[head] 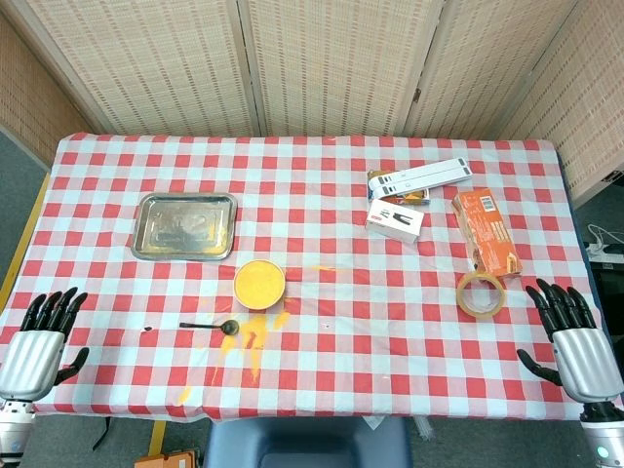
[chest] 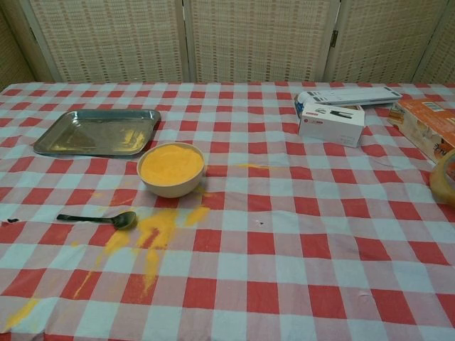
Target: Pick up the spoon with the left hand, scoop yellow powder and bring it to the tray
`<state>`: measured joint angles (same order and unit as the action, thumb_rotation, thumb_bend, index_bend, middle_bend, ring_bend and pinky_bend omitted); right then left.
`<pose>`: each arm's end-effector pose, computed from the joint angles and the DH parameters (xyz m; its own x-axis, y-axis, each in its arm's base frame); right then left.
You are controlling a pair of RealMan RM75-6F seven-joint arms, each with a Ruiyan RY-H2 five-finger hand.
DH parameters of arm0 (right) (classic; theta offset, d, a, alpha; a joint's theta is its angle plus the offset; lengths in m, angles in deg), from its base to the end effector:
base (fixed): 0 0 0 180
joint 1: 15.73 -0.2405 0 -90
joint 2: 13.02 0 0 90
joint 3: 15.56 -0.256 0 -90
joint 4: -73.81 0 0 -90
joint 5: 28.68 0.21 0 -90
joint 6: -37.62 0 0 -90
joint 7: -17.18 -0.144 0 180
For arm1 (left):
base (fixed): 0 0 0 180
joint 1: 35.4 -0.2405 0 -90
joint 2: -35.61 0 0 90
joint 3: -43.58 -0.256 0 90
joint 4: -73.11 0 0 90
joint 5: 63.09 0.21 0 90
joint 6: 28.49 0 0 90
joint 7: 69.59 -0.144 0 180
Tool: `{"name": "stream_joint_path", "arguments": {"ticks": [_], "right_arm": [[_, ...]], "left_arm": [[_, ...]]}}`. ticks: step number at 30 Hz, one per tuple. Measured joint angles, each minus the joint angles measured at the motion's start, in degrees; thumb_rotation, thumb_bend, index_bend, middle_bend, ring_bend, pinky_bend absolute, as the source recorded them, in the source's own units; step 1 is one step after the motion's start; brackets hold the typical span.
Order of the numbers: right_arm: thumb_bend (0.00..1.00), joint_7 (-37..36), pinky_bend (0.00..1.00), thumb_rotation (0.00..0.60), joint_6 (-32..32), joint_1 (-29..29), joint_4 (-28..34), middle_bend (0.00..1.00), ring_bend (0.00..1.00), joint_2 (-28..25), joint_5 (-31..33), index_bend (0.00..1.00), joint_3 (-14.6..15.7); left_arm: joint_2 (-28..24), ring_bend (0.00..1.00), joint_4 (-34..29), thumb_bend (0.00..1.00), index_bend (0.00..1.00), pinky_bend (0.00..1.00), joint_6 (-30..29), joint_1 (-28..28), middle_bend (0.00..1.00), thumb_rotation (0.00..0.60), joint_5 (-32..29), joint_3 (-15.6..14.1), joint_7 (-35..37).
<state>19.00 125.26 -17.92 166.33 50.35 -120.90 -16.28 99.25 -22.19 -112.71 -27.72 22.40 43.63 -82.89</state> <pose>-0.3053 -0.1582 0.1575 0.4393 -0.0106 0.8983 -0.8962 -0.0745 0.4374 -0.2985 0.1846 0.1488 0.5652 0.0398 0.8240 0.8246 -0.0572 -0.5628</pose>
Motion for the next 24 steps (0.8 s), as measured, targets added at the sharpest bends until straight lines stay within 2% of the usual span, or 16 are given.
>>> {"name": "stream_joint_path", "arguments": {"ticks": [8, 9, 13, 14, 19, 24], "right_arm": [[0.14, -0.30, 0.00, 0.600, 0.32, -0.02, 0.05, 0.00, 0.00, 0.07, -0.14, 0.00, -0.08], [0.14, -0.29, 0.00, 0.600, 0.26, -0.03, -0.01, 0.00, 0.00, 0.11, 0.03, 0.00, -0.14], [0.14, 0.00, 0.00, 0.600, -0.58, -0.33, -0.13, 0.00, 0.00, 0.35, 0.58, 0.00, -0.28], [0.14, 0.18, 0.00, 0.600, -0.70, -0.40, -0.12, 0.00, 0.00, 0.40, 0.65, 0.00, -0.30], [0.14, 0.66, 0.00, 0.600, -1.21, -0.69, -0.10, 0.00, 0.00, 0.66, 1.47, 0.00, -0.66], [0.14, 0.73, 0.00, 0.600, -2.11, -1.10, -0.35, 0.00, 0.00, 0.80, 2.35, 0.00, -0.98]], "left_arm": [[0.70, 0.00, 0.42, 0.37, 0.00, 0.03, 0.42, 0.20, 0.00, 0.600, 3.67, -1.22, 2.17], [1.12, 0.00, 0.82, 0.37, 0.03, 0.03, 0.59, 0.33, 0.00, 0.600, 4.44, -1.46, 2.65], [4.20, 0.00, 3.02, 0.39, 0.27, 0.01, 2.61, 1.44, 0.00, 0.600, 6.02, -1.99, 1.49], [5.00, 0.00, 3.23, 0.39, 0.30, 0.01, 3.40, 1.85, 0.00, 0.600, 6.07, -1.98, 0.89], [8.85, 0.00, 4.26, 0.40, 0.38, 0.00, 9.23, 5.09, 0.00, 0.600, 5.27, -1.31, 0.02], [12.85, 0.00, 6.27, 0.40, 0.42, 0.00, 11.83, 7.04, 0.00, 0.600, 3.37, 0.10, -2.97]]}}
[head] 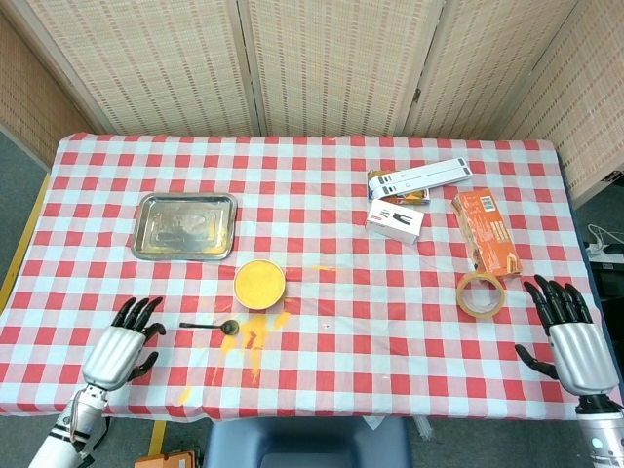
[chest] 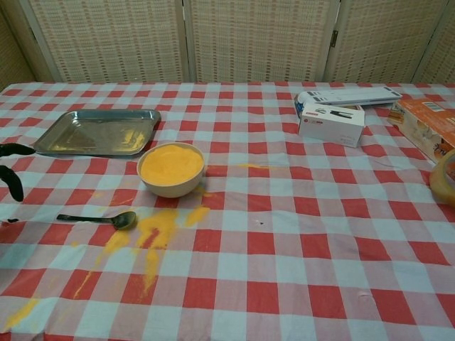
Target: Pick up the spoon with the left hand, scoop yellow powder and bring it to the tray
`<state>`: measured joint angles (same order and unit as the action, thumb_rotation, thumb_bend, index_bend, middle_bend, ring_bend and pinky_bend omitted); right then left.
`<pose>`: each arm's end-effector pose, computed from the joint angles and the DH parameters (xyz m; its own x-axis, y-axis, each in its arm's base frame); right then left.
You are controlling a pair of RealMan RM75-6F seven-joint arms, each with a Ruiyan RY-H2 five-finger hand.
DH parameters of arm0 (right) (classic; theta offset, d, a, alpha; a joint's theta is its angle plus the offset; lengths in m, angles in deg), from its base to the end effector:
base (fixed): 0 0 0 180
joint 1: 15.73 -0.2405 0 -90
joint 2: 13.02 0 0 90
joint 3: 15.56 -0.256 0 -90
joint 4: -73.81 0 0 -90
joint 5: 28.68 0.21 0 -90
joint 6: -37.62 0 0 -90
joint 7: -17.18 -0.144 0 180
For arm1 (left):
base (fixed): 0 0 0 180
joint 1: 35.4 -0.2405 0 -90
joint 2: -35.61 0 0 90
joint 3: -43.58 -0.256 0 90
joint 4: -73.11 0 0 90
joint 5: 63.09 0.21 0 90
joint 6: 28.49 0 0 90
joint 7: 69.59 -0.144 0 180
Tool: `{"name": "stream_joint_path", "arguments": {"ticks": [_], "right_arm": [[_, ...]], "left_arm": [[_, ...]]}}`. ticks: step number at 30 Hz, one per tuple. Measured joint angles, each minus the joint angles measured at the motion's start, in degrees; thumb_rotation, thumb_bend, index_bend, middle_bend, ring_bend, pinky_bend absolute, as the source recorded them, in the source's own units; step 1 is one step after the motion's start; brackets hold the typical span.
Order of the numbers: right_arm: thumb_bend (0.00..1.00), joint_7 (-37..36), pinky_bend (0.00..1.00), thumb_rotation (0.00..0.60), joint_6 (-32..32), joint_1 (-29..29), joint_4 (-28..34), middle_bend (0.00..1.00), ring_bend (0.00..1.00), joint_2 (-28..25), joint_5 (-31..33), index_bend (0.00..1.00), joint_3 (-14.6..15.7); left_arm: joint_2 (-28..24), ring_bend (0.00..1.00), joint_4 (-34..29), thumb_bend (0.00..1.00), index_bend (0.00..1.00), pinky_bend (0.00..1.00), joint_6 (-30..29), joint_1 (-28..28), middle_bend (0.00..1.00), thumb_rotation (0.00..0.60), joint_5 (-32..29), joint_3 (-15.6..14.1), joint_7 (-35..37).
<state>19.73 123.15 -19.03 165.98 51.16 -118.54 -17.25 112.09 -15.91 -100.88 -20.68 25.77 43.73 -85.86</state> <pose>-0.3085 -0.1681 0.1534 0.4430 -0.0231 0.8962 -0.8958 -0.0525 0.4414 -0.2696 0.2134 0.0559 0.5532 0.1582 0.8179 0.8191 -0.2823 -0.4994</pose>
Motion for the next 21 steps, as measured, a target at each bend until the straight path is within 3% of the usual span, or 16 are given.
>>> {"name": "stream_joint_path", "arguments": {"ticks": [10, 21], "right_arm": [[0.14, 0.05, 0.00, 0.600, 0.05, 0.02, 0.07, 0.00, 0.00, 0.00, 0.63, 0.00, -0.21], [0.14, -0.23, 0.00, 0.600, -0.06, 0.00, 0.04, 0.00, 0.00, -0.16, 1.00, 0.00, -0.29]], "left_arm": [[10.32, 0.00, 8.29, 0.40, 0.44, 0.00, 2.91, 3.19, 0.00, 0.600, -4.43, 2.99, -2.54], [17.38, 0.00, 15.50, 0.40, 0.45, 0.00, 4.11, 5.97, 0.00, 0.600, -4.93, 3.61, -2.55]]}}
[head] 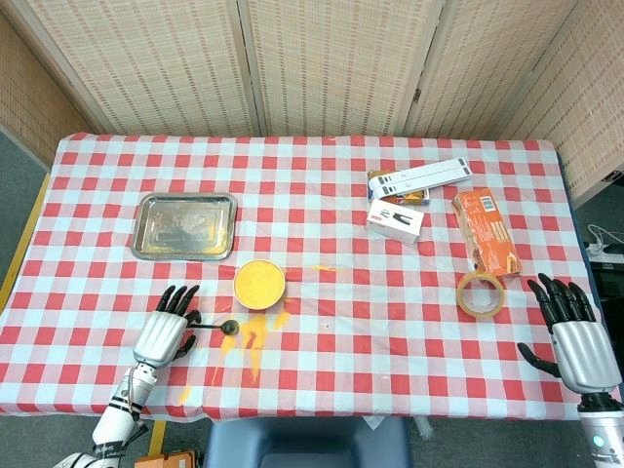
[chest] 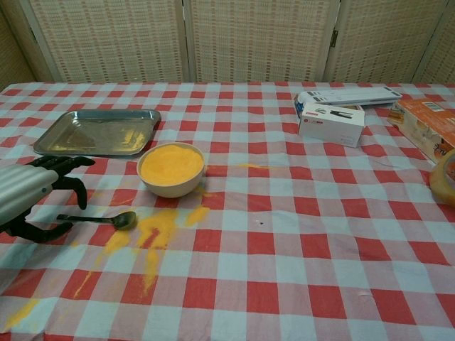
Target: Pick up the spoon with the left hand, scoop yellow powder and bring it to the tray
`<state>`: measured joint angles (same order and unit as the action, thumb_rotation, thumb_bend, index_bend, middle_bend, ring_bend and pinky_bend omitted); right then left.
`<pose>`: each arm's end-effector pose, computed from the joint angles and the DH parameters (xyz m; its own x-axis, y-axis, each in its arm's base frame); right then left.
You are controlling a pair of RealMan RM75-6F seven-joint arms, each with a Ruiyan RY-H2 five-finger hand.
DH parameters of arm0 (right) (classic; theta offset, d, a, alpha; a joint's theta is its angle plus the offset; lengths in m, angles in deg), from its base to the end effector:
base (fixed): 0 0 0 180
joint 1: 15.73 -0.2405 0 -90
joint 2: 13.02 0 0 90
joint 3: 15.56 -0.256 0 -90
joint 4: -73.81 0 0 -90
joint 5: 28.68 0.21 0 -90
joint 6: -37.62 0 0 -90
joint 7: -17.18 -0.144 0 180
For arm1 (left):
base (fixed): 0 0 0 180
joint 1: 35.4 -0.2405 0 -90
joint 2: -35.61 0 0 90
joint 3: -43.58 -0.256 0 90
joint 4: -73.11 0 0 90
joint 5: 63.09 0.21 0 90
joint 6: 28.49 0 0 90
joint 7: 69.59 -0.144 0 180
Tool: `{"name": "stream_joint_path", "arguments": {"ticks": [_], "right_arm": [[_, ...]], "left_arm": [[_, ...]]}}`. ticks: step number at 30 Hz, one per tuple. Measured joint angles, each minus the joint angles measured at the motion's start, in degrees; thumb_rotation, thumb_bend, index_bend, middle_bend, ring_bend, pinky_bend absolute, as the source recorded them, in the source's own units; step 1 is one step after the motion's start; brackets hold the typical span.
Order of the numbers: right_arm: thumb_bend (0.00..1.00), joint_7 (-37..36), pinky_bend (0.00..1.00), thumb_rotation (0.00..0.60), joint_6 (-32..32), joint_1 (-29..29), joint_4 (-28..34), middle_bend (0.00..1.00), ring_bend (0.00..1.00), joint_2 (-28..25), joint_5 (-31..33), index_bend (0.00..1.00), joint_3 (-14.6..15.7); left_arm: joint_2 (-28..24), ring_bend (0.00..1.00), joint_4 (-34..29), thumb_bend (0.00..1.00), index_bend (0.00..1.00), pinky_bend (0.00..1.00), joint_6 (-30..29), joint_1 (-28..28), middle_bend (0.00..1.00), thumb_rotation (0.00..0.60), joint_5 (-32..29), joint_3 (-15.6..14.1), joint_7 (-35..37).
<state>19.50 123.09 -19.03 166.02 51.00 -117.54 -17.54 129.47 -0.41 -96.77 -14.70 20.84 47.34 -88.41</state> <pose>-0.3105 -0.1692 0.1558 0.4399 -0.0199 0.8978 -0.8978 -0.0350 0.4391 -0.2536 0.2551 -0.0213 0.5545 0.1450 0.8195 0.8158 -0.2890 -0.5009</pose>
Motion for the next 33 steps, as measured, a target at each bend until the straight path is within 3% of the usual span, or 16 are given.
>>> {"name": "stream_joint_path", "arguments": {"ticks": [13, 33], "right_arm": [[0.14, -0.47, 0.00, 0.600, 0.31, 0.23, 0.04, 0.00, 0.00, -0.39, 0.63, 0.00, -0.26], [0.14, 0.23, 0.00, 0.600, -0.12, 0.09, 0.10, 0.00, 0.00, -0.17, 1.09, 0.00, -0.35]], "left_arm": [[4.84, 0.00, 6.19, 0.40, 0.51, 0.00, 1.81, 2.82, 0.00, 0.600, -0.96, 0.53, 1.35], [4.70, 0.00, 6.15, 0.44, 0.57, 0.00, 2.30, 3.93, 0.00, 0.600, -1.99, 0.07, 1.78]]}}
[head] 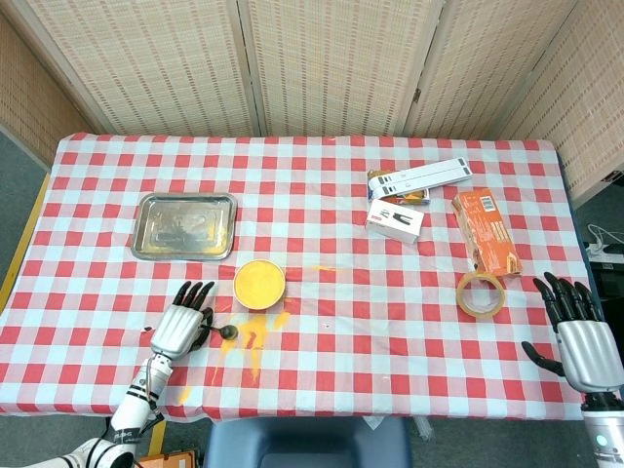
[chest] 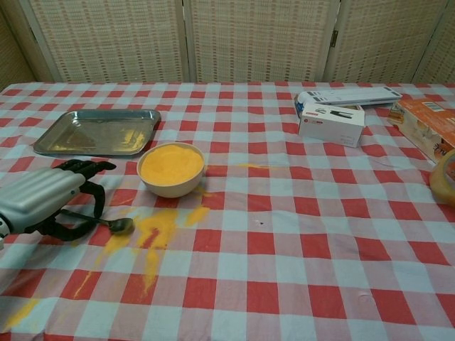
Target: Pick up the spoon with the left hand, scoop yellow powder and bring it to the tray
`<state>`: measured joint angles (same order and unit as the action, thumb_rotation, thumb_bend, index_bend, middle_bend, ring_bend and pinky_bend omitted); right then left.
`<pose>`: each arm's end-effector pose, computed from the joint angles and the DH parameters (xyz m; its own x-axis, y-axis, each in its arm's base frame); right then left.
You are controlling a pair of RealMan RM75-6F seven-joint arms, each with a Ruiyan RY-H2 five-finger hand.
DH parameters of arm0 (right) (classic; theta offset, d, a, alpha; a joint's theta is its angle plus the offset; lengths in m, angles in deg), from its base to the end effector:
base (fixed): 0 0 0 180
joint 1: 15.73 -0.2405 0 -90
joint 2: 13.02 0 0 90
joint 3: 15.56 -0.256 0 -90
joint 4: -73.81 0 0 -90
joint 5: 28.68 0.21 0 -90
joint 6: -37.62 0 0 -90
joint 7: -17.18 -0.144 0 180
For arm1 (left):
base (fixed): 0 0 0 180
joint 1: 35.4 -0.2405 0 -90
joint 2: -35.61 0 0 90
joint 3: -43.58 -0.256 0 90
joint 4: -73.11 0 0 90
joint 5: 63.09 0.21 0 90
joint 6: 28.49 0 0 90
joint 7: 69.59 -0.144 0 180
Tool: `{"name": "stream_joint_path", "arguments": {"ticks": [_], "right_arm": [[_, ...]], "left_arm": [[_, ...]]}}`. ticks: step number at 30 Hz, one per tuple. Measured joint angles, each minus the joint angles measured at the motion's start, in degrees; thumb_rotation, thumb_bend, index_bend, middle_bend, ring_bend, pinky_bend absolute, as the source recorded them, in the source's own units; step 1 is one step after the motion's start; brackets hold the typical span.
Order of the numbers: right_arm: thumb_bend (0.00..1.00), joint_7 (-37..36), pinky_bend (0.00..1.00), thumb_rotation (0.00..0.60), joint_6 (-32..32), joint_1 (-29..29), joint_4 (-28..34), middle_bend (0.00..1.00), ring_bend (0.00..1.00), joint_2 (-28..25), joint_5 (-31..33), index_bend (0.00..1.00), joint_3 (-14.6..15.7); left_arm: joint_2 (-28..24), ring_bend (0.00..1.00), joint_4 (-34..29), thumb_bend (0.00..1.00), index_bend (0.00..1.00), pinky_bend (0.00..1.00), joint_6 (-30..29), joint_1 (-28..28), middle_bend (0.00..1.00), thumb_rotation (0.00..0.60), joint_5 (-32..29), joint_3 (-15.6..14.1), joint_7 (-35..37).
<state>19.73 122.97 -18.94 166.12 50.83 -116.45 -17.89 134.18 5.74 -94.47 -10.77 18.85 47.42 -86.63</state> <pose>-0.3128 -0.1701 0.1582 0.4430 -0.0173 0.8963 -0.8965 -0.0148 0.4428 -0.2461 0.2735 -0.0446 0.5543 0.1612 0.8166 0.8139 -0.3101 -0.4913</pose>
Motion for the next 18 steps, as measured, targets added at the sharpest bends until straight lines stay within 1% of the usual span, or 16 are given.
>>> {"name": "stream_joint_path", "arguments": {"ticks": [11, 15, 18], "right_arm": [[0.14, 0.04, 0.00, 0.600, 0.06, 0.02, 0.00, 0.00, 0.00, 0.03, -0.06, 0.00, 0.03], [0.14, 0.06, 0.00, 0.600, 0.07, 0.02, 0.05, 0.00, 0.00, 0.02, -0.21, 0.00, 0.12], [0.14, 0.05, 0.00, 0.600, 0.04, 0.01, 0.11, 0.00, 0.00, 0.00, -0.34, 0.00, 0.20]], "left_arm": [[-0.73, 0.00, -0.65, 0.45, 0.61, 0.00, -1.87, -0.47, 0.00, 0.600, -0.11, -0.02, 0.43], [-1.74, 0.00, -1.88, 0.45, 0.61, 0.00, -3.62, -1.04, 0.00, 0.600, 0.07, 0.12, 0.72], [-3.09, 0.00, -3.69, 0.45, 0.61, 0.00, -5.42, -1.40, 0.00, 0.600, 0.17, 0.76, 0.68]]}}
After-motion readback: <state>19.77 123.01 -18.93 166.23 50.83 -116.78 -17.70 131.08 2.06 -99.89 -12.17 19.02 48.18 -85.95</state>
